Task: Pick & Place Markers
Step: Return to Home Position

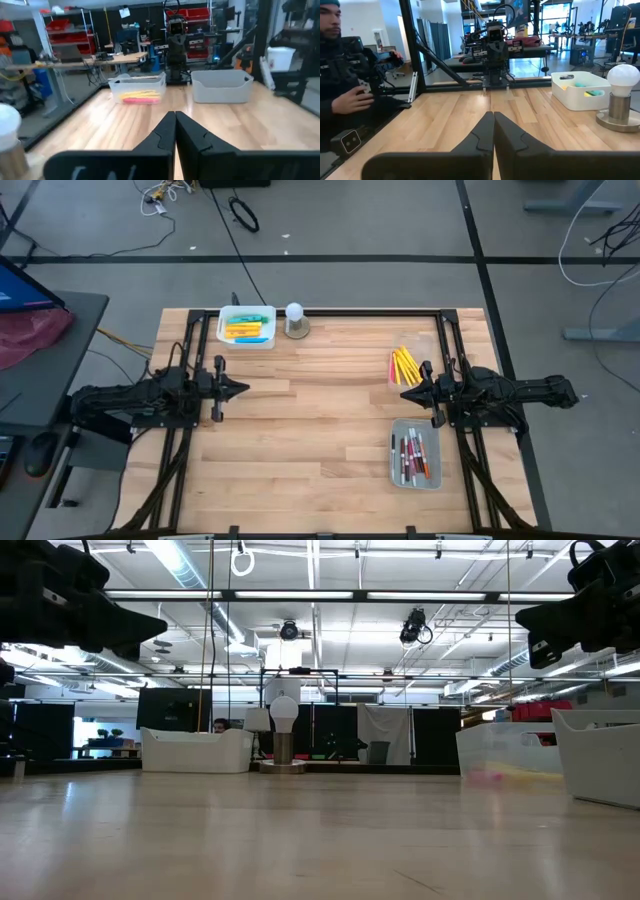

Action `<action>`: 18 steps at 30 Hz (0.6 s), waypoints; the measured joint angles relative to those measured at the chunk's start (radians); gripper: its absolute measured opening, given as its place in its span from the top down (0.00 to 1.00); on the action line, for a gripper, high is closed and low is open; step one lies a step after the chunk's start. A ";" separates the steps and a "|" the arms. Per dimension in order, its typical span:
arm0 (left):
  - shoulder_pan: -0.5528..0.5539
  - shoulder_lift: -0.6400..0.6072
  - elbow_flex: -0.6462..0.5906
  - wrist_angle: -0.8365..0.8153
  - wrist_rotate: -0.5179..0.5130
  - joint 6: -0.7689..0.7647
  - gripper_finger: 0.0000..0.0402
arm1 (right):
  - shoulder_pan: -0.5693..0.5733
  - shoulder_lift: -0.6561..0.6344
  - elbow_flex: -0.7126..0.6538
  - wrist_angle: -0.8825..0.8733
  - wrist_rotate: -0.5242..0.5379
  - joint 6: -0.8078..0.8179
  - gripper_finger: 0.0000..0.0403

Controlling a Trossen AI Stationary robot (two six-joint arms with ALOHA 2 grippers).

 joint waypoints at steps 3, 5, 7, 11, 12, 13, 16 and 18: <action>-0.008 0.000 0.000 -0.001 0.006 -0.069 0.96 | 0.000 0.000 0.000 0.000 0.000 0.000 0.97; -0.020 0.000 0.000 -0.002 0.007 -0.093 0.96 | 0.000 0.000 0.000 0.000 0.000 0.000 0.97; -0.043 0.000 0.000 -0.003 0.008 -0.095 0.96 | 0.000 0.000 0.000 0.000 0.000 0.000 0.97; -0.078 0.000 0.000 -0.003 0.011 -0.094 0.96 | 0.000 0.000 0.000 0.000 0.000 0.000 0.97; -0.083 0.000 0.000 -0.003 0.011 -0.096 0.96 | 0.000 0.000 0.000 0.000 0.000 0.000 0.97; -0.087 0.000 0.000 -0.002 0.011 -0.096 0.96 | 0.000 0.000 0.000 0.000 0.000 0.000 0.97; -0.093 0.009 -0.001 0.033 0.022 -0.096 0.96 | 0.000 0.000 0.000 0.000 0.000 0.000 0.97; -0.092 0.019 -0.001 0.063 0.024 -0.096 0.96 | 0.000 0.000 0.000 0.000 0.000 0.000 0.97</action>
